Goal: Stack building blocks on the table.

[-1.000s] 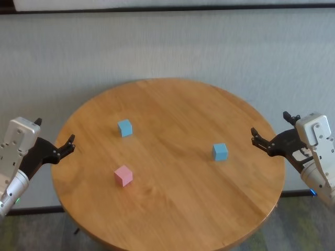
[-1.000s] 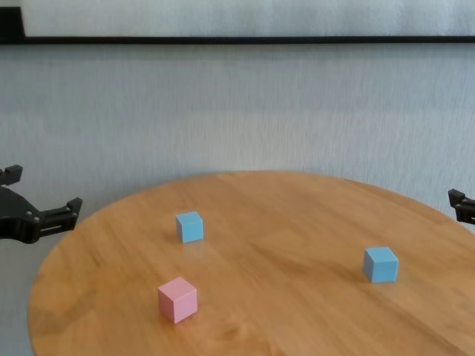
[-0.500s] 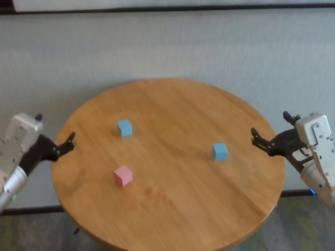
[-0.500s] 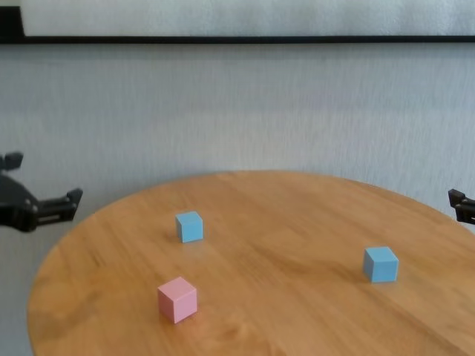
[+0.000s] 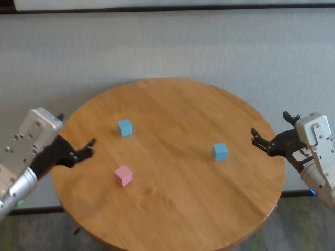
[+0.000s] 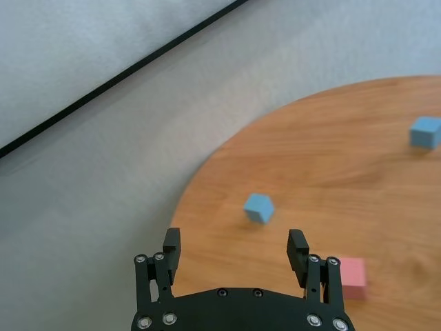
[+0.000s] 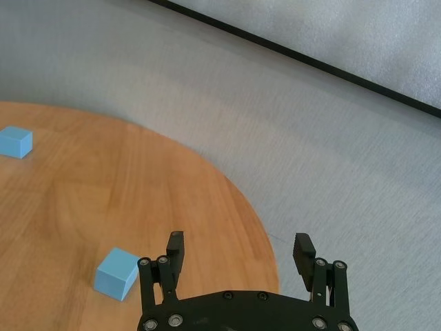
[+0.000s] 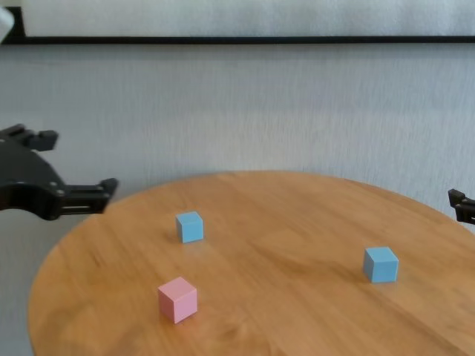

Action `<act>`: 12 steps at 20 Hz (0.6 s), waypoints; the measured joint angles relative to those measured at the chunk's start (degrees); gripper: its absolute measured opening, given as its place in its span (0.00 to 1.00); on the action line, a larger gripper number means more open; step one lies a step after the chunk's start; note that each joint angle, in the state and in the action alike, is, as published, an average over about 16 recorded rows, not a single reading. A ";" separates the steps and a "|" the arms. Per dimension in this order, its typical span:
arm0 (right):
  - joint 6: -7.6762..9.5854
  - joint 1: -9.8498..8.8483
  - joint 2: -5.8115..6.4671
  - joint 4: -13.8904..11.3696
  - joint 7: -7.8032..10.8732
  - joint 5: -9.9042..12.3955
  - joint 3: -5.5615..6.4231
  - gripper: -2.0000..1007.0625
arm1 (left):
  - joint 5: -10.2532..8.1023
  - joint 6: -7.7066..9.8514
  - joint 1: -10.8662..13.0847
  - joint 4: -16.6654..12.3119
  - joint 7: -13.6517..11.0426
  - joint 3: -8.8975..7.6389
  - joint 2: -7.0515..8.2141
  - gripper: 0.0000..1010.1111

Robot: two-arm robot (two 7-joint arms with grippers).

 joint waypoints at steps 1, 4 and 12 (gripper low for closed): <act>0.00 0.00 0.00 0.00 0.00 0.00 0.00 0.99 | -0.25 0.66 0.24 -1.02 -0.54 0.05 0.02 0.99; 0.00 0.00 0.00 0.00 0.00 0.00 0.00 0.99 | -1.18 2.03 0.72 -3.18 -2.21 0.32 -0.40 0.99; 0.00 0.00 0.00 0.00 0.00 0.00 0.00 0.99 | -6.42 4.47 0.59 -3.06 -7.72 0.51 -3.67 0.99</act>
